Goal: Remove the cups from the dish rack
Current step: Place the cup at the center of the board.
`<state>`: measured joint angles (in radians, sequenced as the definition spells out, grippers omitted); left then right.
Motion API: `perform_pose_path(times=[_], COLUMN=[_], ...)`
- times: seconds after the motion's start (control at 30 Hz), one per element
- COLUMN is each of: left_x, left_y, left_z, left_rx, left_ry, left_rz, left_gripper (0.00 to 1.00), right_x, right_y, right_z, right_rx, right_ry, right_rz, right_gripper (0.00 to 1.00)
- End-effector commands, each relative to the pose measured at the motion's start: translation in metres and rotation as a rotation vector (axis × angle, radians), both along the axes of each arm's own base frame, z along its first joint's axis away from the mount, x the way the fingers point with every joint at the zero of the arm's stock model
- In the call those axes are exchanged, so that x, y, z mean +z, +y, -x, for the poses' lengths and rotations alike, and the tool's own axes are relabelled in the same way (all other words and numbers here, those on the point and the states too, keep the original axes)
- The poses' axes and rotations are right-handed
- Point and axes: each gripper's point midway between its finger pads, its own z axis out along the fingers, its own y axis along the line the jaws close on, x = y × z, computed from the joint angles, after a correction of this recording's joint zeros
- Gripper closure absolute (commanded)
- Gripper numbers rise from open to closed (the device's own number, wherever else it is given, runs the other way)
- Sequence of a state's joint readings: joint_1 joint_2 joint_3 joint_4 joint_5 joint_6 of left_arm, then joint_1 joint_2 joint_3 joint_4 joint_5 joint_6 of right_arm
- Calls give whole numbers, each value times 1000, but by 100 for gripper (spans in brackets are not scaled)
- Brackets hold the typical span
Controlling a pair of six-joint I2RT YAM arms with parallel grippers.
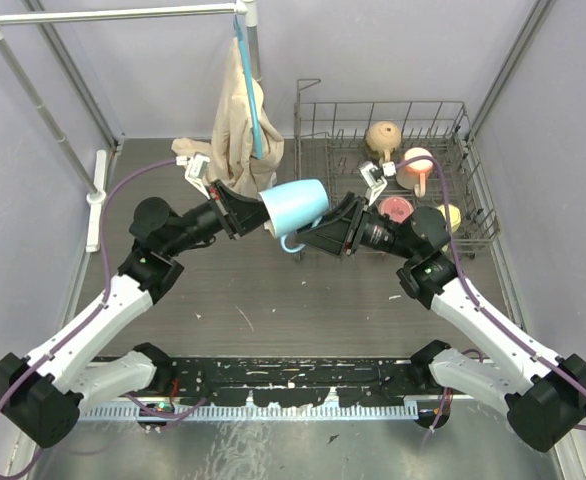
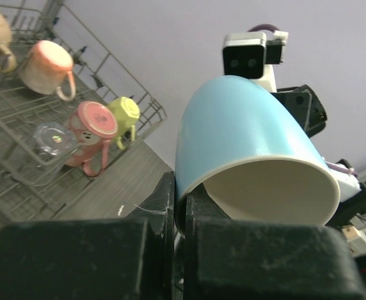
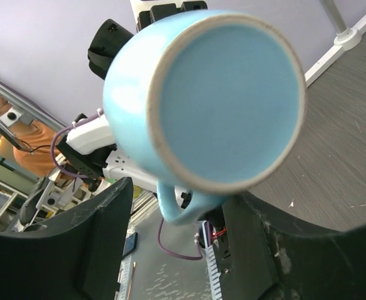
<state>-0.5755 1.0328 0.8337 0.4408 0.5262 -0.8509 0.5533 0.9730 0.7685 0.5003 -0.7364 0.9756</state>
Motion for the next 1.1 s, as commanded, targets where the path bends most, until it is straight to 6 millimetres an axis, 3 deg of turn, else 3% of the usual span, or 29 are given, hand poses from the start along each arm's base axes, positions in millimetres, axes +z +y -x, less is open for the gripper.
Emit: perform_pose_path(times=[0.0,0.23,0.4,0.67,0.9,1.07], left_x=[44,46,17,-27,-74,-121], left_y=[34,92,149,239,283,306], left_z=[-5,-29,-58,-104,-147,-184], left_rx=[144,373,615,980,1162,1228], left_ry=[-96,-23,152,384,590,720], left_rz=[28,-39,-166,-348,-521,-617], left_gripper=[100,100,100,100,100,100], right_x=[13,-11,-34,-46,-47,-45], right_y=[-9,-13,-24,-40,-58,-65], right_z=[2,-13,-34,-40,-40,-39], right_rx=[-57,-155,-294,-392,-485,-511], right_ry=[-95,-58,-41,-98,-153,-178], right_rz=[-7,71,160,229,274,296], right_gripper=[35,34,33,32,31,30])
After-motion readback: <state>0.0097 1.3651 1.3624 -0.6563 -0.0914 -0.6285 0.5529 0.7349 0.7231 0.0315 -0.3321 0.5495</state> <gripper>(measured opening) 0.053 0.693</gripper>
